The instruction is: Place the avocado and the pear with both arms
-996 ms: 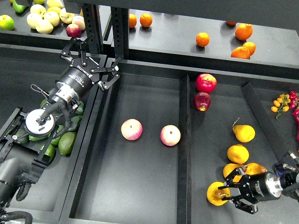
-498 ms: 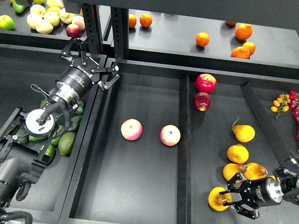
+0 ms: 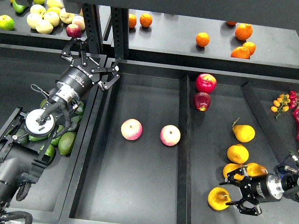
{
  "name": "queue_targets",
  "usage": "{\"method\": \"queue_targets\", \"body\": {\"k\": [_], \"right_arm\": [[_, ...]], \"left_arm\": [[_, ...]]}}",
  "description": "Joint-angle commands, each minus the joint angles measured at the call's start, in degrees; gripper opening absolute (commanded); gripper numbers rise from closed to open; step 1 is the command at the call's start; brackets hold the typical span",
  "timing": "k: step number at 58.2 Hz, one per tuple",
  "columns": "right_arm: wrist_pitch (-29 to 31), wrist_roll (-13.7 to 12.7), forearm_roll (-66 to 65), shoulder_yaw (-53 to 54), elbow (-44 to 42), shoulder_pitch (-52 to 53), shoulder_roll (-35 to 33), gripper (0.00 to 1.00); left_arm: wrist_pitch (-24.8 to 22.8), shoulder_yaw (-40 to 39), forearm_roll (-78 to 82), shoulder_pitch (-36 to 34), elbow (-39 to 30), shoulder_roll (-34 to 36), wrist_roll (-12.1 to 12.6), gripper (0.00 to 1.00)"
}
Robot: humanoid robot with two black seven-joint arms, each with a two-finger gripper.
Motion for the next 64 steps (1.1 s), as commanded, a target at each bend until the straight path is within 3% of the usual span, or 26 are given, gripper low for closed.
{"method": "queue_targets", "body": {"k": [1,12,21,34,56,64], "right_arm": [[0.0,0.0,1.22,6.76,-0.54,-0.32,0.67,0.98],[0.0,0.0,1.49,18.19,-5.02,-0.67,3.31,0.99],[0.0,0.0,2.63,32.33,-12.66,-0.76,10.41,0.99],[0.0,0.0,2.72,44.65,-19.17,-0.85,17.63,0.99],[0.0,0.0,2.72,63.1,-20.31,-3.57,32.66,0.99],[0.0,0.0,2.63,66.8,-20.14,-3.22,34.42,0.99]], "left_arm": [[0.1,0.08,0.0,0.01,-0.01,0.0,0.01,0.99],[0.45,0.08,0.0,0.01,-0.09,0.0,0.01,0.99],[0.54,0.17,0.0,0.01,-0.36,0.0,-0.08,0.99],[0.54,0.26,0.0,0.01,0.17,0.0,-0.08,0.99],[0.45,0.43,0.0,-1.4,2.19,0.0,-0.16,0.99],[0.45,0.43,0.0,-2.45,3.07,0.0,-0.25,0.99]]}}
